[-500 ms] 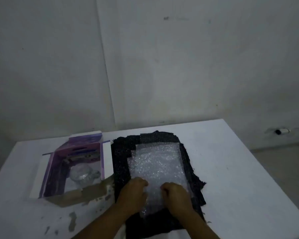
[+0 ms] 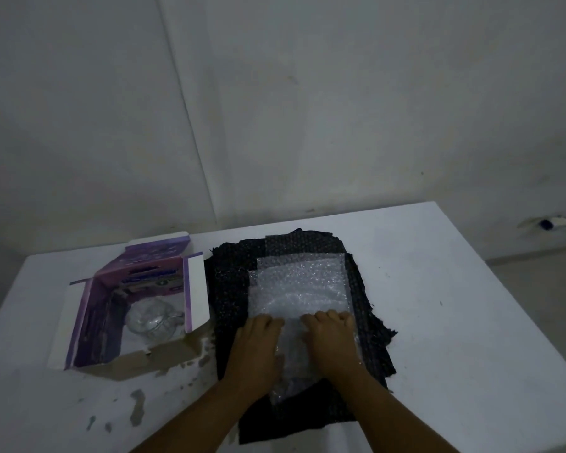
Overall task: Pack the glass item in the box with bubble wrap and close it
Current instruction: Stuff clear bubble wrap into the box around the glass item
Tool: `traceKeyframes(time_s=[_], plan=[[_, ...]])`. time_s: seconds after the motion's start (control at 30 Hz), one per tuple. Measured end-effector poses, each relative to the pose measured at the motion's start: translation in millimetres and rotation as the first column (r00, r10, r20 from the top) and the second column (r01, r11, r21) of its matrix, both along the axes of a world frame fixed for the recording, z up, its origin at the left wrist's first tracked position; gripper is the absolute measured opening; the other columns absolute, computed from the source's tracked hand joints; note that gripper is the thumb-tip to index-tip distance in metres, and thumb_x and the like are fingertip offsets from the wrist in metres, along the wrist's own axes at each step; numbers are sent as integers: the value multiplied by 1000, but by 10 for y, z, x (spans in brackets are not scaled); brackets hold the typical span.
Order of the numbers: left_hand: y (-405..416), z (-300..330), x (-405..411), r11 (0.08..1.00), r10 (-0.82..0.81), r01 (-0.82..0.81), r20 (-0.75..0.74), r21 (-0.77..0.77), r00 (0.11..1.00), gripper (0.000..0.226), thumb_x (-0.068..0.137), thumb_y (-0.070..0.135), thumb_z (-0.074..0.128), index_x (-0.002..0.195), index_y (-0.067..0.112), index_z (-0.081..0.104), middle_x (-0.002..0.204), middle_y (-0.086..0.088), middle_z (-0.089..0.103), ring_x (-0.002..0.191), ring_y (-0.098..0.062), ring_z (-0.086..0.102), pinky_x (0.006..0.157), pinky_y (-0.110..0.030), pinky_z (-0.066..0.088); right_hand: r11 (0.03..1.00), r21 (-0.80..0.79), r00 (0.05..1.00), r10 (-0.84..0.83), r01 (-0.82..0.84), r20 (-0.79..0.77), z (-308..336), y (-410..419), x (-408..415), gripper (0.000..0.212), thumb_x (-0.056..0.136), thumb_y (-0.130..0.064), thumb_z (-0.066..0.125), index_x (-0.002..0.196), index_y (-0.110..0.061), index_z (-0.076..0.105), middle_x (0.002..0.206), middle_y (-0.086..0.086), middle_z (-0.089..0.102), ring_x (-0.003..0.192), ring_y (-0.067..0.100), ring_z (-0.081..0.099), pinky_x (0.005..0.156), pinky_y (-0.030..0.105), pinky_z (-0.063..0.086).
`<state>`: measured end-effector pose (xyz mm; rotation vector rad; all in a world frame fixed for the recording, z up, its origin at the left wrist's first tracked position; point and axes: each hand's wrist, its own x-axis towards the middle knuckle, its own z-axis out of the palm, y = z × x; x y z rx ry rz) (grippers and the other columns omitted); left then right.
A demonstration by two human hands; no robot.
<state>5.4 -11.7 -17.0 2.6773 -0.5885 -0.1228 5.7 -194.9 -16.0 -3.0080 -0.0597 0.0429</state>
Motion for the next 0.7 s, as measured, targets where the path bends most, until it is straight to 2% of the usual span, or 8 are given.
traceKeyframes(time_s=[0.1, 0.2, 0.3, 0.43, 0.53, 0.57, 0.63, 0.7], plan=[[-78, 139, 121, 990, 43, -55, 95, 133, 995, 87, 61, 48, 71, 139, 27, 41, 137, -5, 40, 121, -26, 38, 93, -43, 42, 992, 126, 991, -32, 16, 129, 28, 31, -100, 19, 71, -31, 73, 90, -32, 71, 76, -9, 68, 73, 16, 62, 75, 34, 26], [-68, 169, 257, 976, -2, -23, 118, 217, 993, 58, 57, 44, 75, 112, 31, 63, 135, -5, 50, 124, -29, 33, 91, -46, 33, 974, 226, 981, -16, -29, 196, 145, 64, -207, 10, 77, -36, 65, 86, -32, 66, 83, -10, 62, 81, 17, 57, 75, 35, 31], [23, 190, 270, 995, -51, 38, 149, 87, 988, 24, 61, 31, 72, 84, 33, 69, 103, 9, 67, 119, -24, 50, 90, -37, 22, 961, 268, 983, 21, -70, 183, 335, 34, -257, 15, 75, -42, 65, 86, -33, 60, 120, -5, 57, 117, 20, 46, 90, 37, 27], [164, 455, 233, 984, -15, 55, 227, -167, 974, 23, 75, 21, 54, 93, 26, 68, 93, 8, 71, 103, -12, 60, 106, -39, 24, 941, 298, 987, 154, -158, 37, 615, -50, -216, 38, 73, -54, 63, 104, -40, 48, 142, -20, 34, 142, 8, 18, 113, 37, 2], [356, 847, 132, 935, 26, 37, 173, -354, 985, 31, 83, 20, 47, 110, 22, 62, 103, 4, 68, 97, -10, 59, 104, -31, 34, 858, 458, 971, 230, -231, 59, 919, 16, -162, 25, 88, -33, 59, 106, -39, 43, 105, -22, 56, 105, -2, 54, 115, 38, 20], [440, 1005, 89, 915, 64, -7, 127, -404, 990, 32, 86, 21, 48, 116, 24, 58, 103, 6, 66, 94, -8, 58, 96, -28, 42, 801, 546, 965, 256, -244, 56, 1020, 72, -148, 24, 94, -24, 55, 107, -39, 42, 91, -16, 59, 83, -2, 57, 100, 34, 39], [638, 1242, 46, 879, 139, -100, 51, -465, 989, 29, 93, 20, 48, 120, 31, 51, 97, 11, 63, 82, -5, 59, 74, -22, 49, 685, 679, 952, 301, -262, 63, 1184, 229, -122, 28, 99, -15, 50, 112, -38, 43, 75, -5, 58, 55, 9, 52, 58, 29, 43], [874, 1380, 72, 864, 193, -116, 108, -489, 975, 22, 96, 19, 46, 111, 34, 49, 84, 11, 62, 68, 1, 57, 60, -16, 46, 620, 719, 939, 312, -315, 142, 1305, 443, -58, 37, 99, -7, 48, 116, -39, 43, 78, -4, 61, 53, 10, 53, 50, 32, 44]])
